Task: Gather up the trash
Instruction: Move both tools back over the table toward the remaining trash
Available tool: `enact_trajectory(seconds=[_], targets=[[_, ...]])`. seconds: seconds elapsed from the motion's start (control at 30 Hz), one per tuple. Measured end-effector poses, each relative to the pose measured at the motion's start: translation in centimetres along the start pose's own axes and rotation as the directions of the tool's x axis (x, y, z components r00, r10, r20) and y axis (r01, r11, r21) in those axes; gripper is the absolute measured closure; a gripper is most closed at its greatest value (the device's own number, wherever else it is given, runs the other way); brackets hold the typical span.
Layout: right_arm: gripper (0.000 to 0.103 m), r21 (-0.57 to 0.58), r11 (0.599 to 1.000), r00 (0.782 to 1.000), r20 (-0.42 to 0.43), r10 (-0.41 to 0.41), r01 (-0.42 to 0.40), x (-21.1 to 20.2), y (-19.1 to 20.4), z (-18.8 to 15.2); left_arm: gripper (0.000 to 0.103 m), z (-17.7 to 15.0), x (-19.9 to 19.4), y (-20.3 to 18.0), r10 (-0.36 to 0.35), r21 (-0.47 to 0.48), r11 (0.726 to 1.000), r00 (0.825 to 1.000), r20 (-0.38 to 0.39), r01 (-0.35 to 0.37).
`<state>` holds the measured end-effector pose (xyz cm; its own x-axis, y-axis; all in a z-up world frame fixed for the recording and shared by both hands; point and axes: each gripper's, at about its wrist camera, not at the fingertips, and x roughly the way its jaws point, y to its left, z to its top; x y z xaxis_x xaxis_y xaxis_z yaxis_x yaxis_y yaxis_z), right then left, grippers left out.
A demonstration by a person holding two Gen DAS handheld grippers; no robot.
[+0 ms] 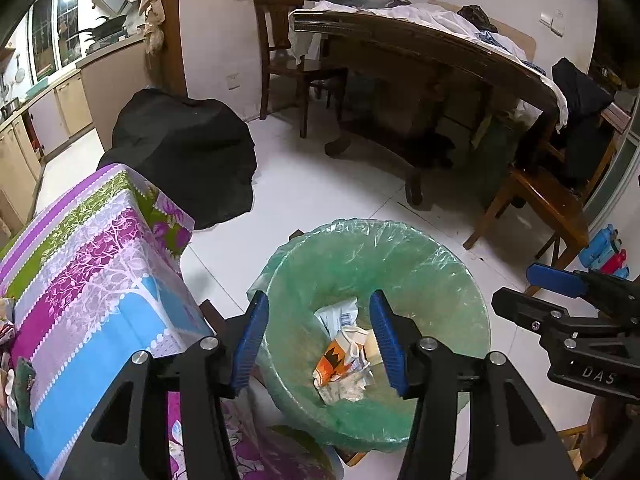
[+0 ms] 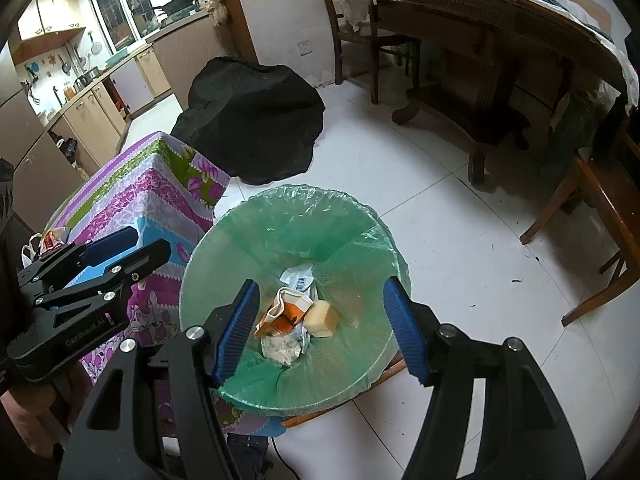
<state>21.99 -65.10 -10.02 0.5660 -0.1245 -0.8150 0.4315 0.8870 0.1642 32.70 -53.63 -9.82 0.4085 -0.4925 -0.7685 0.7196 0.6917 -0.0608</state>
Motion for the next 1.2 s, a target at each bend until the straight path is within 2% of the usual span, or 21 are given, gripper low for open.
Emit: enact_trajectory(seconds=[0.23, 0.43, 0.67, 0.77, 0.9, 1.03, 1.13, 1.2], targets=[[0.041, -0.011, 1.000, 0.999, 0.048, 0.009, -0.009, -1.8, 1.0, -0.4, 0.050, -0.7, -1.6, 1.1, 0.005, -0.001, 1.000, 1.000, 0.015, -0.005], [0.030, -0.045, 0.999, 0.987, 0.157, 0.017, -0.010, -4.7, 2.7, -1.0, 0.050, -1.8, -4.4, 3.4, 0.020, -0.006, 1.000, 0.999, 0.043, -0.020], [0.022, -0.128, 0.992, 0.948, 0.317, 0.028, 0.013, -8.3, 6.8, -2.1, 0.050, -3.7, -8.5, 7.0, 0.031, -0.033, 0.999, 0.996, 0.090, -0.028], [0.018, -0.179, 0.984, 0.926, 0.368, 0.080, -0.014, -9.6, 9.0, -3.1, 0.049, -5.3, -11.2, 9.2, 0.037, -0.041, 0.999, 0.991, 0.125, -0.032], [0.015, -0.242, 0.966, 0.912, 0.372, 0.174, -0.086, -10.1, 12.0, -4.8, 0.041, -8.9, -15.1, 14.2, 0.079, -0.079, 0.995, 0.984, 0.161, -0.067], [0.012, -0.283, 0.947, 0.909, 0.336, 0.247, -0.153, -9.1, 14.6, -6.7, 0.035, -14.3, -19.2, 22.5, 0.204, -0.196, 0.965, 0.966, 0.156, -0.173], [0.012, -0.300, 0.933, 0.915, 0.283, 0.288, -0.200, -7.5, 16.7, -7.9, 0.031, -18.5, -22.1, 29.1, 0.313, -0.319, 0.911, 0.941, 0.128, -0.259], [0.012, -0.306, 0.925, 0.917, 0.254, 0.307, -0.225, -6.6, 18.0, -8.7, 0.025, -21.5, -24.0, 33.2, 0.397, -0.374, 0.866, 0.911, 0.110, -0.332]])
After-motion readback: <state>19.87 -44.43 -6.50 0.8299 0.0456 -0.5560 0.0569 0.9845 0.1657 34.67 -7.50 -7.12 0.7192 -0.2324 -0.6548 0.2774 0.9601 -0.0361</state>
